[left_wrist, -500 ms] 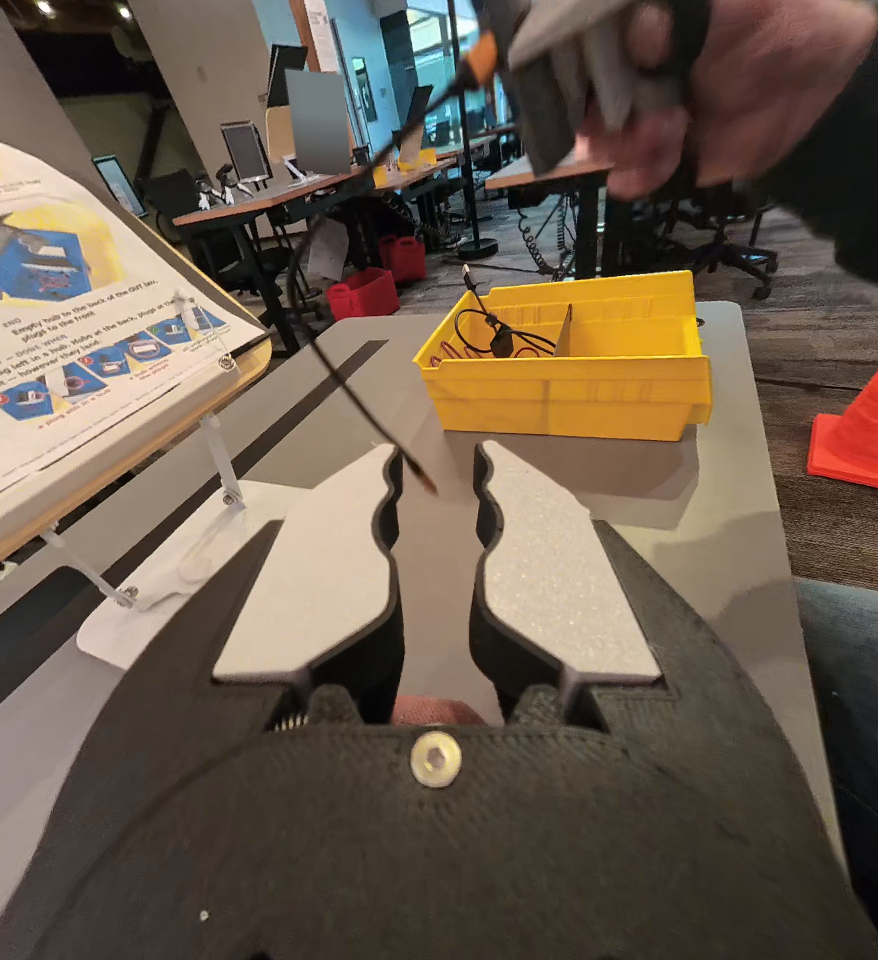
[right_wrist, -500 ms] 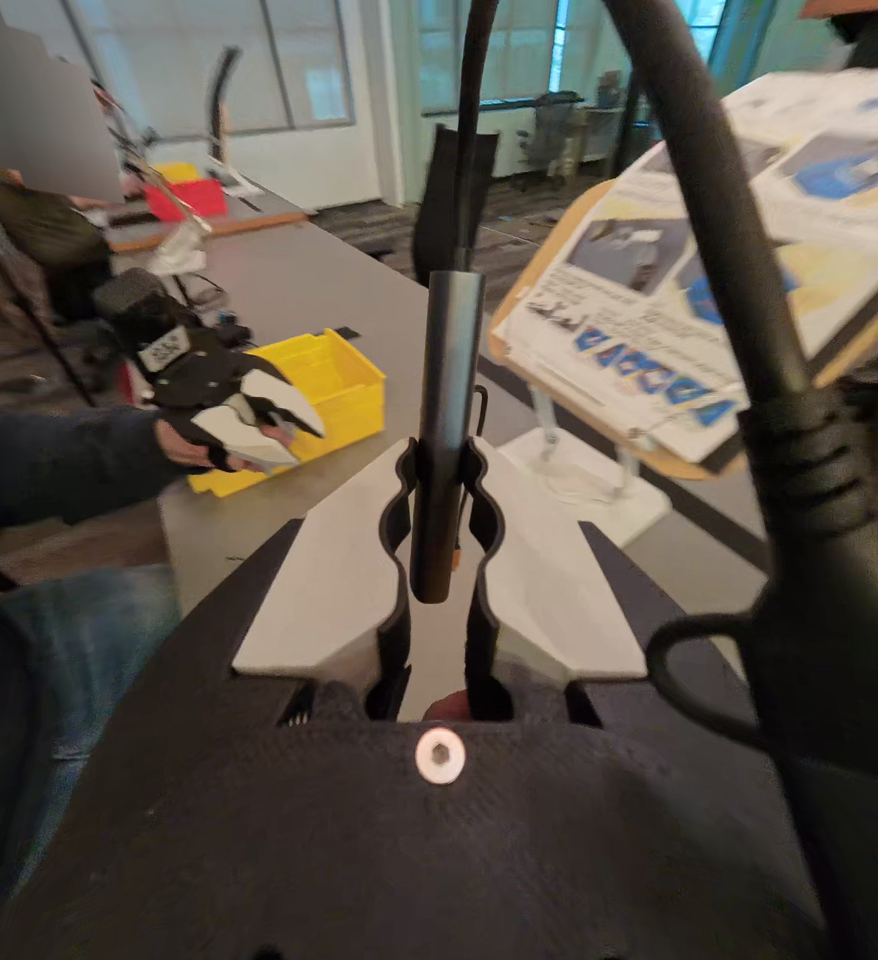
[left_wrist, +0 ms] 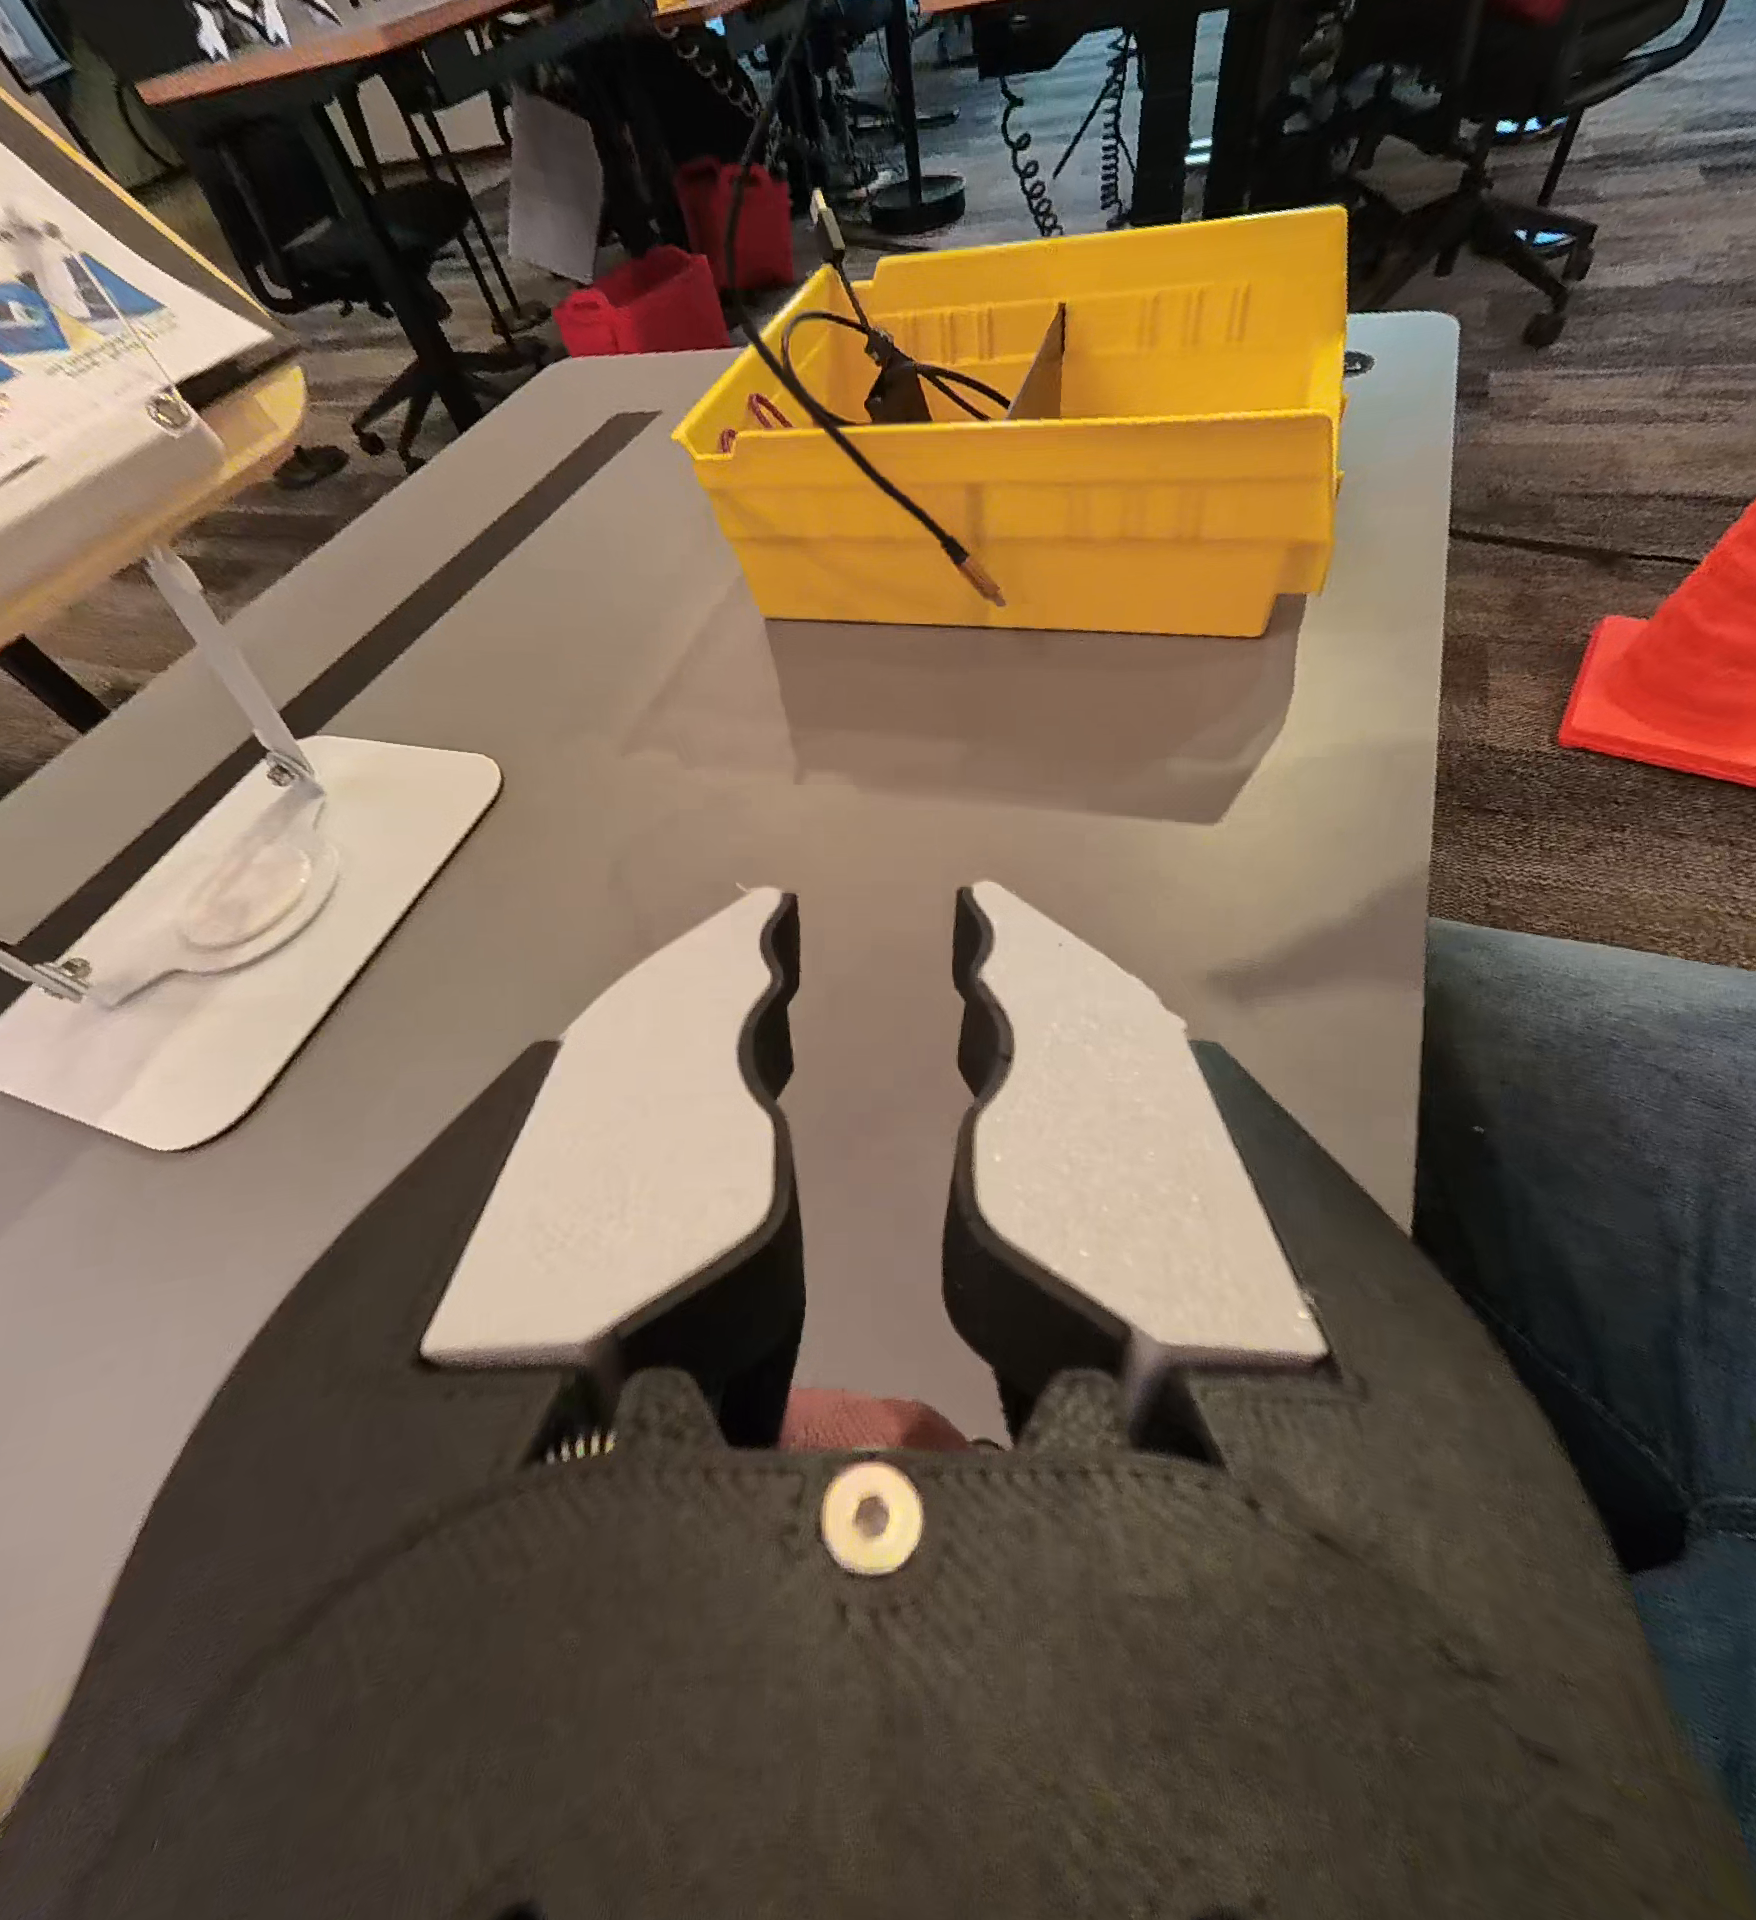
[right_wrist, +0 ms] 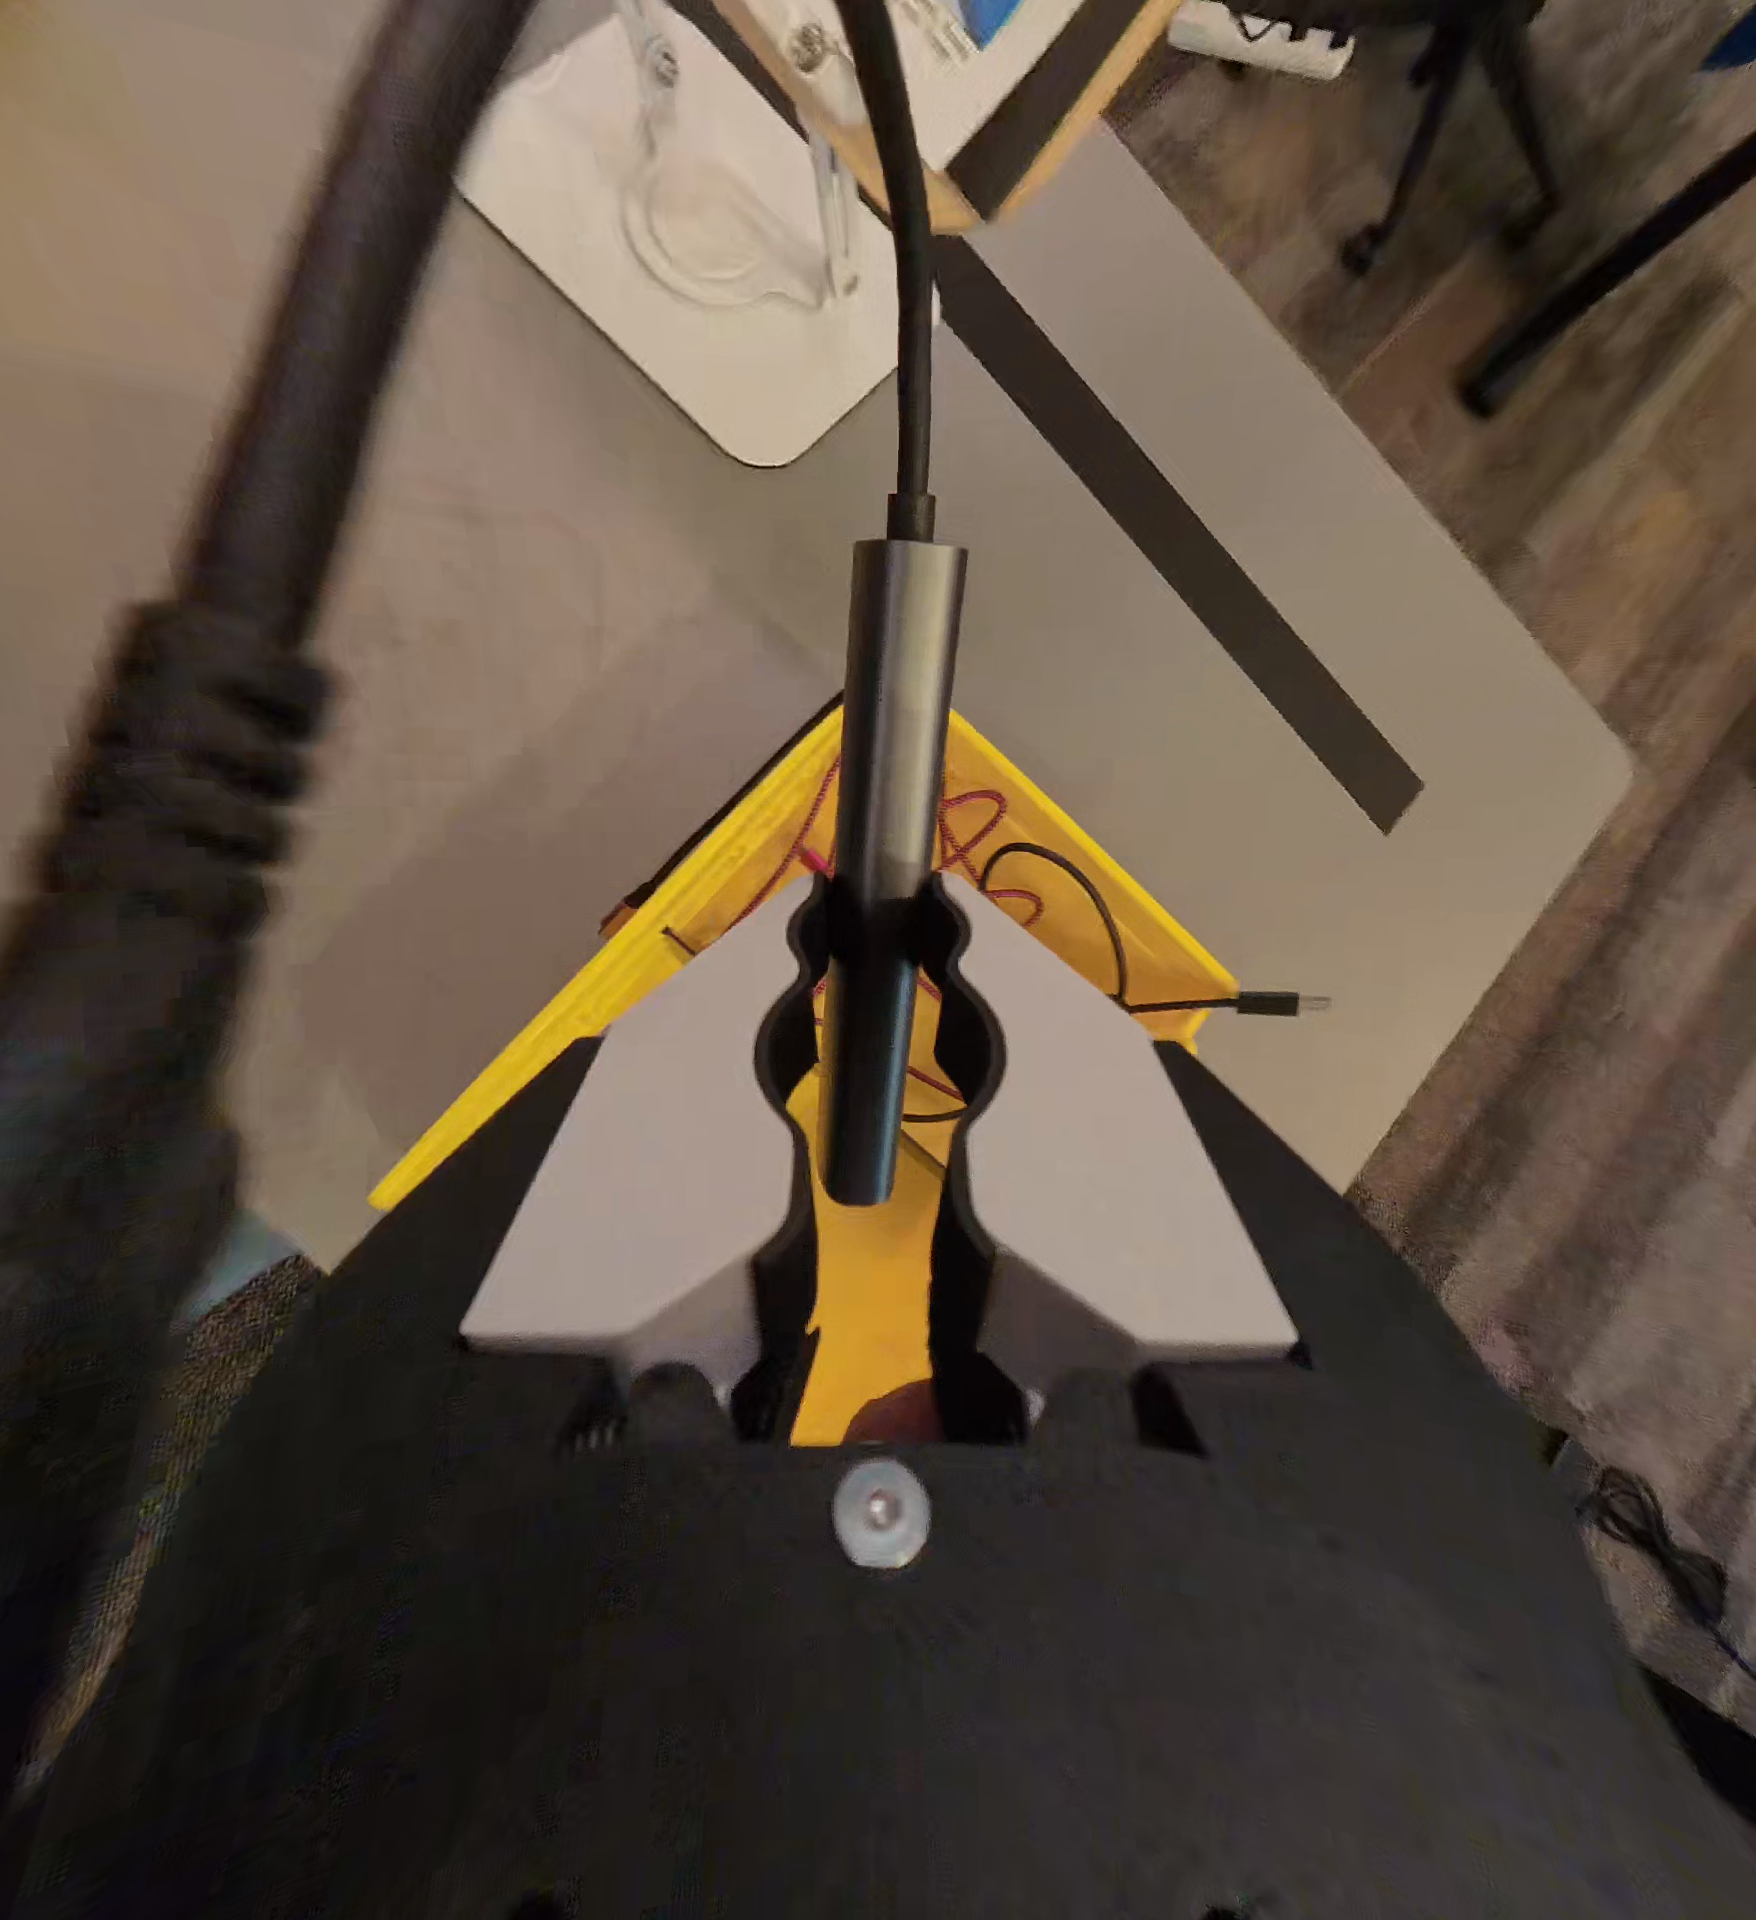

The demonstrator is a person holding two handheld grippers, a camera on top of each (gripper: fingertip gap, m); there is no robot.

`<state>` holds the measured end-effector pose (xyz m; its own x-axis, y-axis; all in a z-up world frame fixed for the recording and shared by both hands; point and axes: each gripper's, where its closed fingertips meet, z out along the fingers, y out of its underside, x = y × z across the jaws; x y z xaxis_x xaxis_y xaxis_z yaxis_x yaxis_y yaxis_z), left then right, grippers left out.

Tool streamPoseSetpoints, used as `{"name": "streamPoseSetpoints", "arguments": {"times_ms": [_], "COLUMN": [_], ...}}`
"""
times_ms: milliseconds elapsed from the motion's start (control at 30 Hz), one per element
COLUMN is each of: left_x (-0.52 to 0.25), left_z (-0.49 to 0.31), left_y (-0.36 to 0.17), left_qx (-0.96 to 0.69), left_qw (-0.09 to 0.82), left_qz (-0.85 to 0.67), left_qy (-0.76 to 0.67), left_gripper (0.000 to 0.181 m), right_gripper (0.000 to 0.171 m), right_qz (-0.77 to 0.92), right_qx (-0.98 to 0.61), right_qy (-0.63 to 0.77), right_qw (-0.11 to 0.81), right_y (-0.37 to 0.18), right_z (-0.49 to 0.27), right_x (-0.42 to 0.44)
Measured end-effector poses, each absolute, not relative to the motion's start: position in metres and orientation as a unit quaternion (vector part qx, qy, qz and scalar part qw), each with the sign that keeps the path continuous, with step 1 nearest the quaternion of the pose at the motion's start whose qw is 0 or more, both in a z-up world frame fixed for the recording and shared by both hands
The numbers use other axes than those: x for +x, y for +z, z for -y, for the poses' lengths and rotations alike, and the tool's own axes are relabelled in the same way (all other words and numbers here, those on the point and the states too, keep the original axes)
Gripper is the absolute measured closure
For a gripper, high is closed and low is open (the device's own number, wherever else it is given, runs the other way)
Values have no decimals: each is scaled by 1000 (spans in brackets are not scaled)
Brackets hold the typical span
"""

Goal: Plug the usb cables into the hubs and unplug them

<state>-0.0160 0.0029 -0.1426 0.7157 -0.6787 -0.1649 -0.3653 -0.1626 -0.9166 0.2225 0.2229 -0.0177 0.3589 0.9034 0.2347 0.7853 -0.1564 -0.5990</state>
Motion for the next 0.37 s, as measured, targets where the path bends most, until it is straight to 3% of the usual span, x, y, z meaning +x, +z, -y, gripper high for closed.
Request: {"name": "streamPoseSetpoints", "arguments": {"times_ms": [200, 367], "left_x": [-19, -22], "left_z": [1, 3], "left_y": [-156, -161], "left_qx": [-761, -768], "left_qw": [530, 523], "left_qz": [-347, -340], "left_qy": [-140, -147], "left_gripper": [152, 152], "right_gripper": [157, 157], "right_qz": [507, 480], "right_qx": [-796, -838], "right_qy": [36, -6], "right_qw": [330, 260], "right_y": [-33, -85], "right_z": [-271, -299], "right_x": [260, 294]}}
